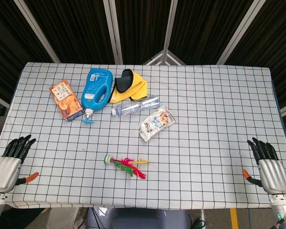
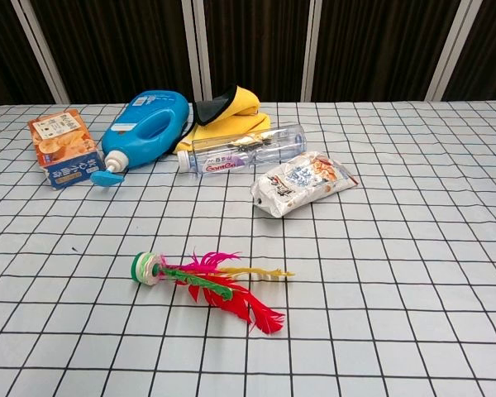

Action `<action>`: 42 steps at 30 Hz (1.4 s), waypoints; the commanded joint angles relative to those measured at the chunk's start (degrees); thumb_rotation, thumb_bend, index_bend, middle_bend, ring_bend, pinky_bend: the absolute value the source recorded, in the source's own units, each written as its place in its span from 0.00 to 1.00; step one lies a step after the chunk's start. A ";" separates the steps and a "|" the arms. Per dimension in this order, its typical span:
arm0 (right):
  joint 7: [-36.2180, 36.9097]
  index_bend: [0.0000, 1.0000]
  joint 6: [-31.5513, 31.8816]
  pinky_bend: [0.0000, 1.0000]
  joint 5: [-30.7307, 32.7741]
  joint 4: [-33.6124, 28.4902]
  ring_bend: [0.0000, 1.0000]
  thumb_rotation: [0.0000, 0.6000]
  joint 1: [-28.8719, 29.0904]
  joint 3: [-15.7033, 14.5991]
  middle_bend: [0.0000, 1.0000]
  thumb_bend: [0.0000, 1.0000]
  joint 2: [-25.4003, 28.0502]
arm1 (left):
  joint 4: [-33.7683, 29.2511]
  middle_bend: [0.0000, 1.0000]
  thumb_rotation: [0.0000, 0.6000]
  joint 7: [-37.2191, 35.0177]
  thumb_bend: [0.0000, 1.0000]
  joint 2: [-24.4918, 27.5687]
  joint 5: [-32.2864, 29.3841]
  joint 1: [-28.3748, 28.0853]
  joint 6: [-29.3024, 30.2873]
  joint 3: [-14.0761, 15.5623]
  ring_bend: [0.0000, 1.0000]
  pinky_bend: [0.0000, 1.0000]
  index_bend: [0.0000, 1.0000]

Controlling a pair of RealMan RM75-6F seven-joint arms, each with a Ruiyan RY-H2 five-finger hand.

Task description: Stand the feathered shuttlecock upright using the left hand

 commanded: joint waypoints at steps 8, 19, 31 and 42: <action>0.04 0.00 0.06 0.00 -0.04 0.01 0.00 1.00 -0.04 -0.04 0.00 0.33 0.04 | -0.04 0.00 1.00 0.14 0.13 0.10 0.28 0.01 0.02 0.17 0.00 0.00 0.00; -0.31 0.00 -0.04 0.00 0.08 -0.15 0.00 1.00 0.13 0.12 0.00 0.33 -0.18 | 1.77 0.00 1.00 -0.38 0.13 1.95 9.49 -5.57 -4.80 2.02 0.00 0.00 0.00; 0.11 0.00 -0.06 0.00 0.17 -0.07 0.00 1.00 0.14 0.17 0.00 0.33 -0.16 | -5.66 0.00 1.00 11.39 0.27 -4.45 11.37 -15.27 -18.00 -0.97 0.00 0.00 0.23; 0.37 0.00 -0.29 0.00 0.58 0.04 0.00 1.00 0.15 0.24 0.00 0.33 -0.05 | -4.20 0.00 1.00 25.03 0.37 -19.36 6.46 -20.82 -27.33 -3.92 0.00 0.00 0.35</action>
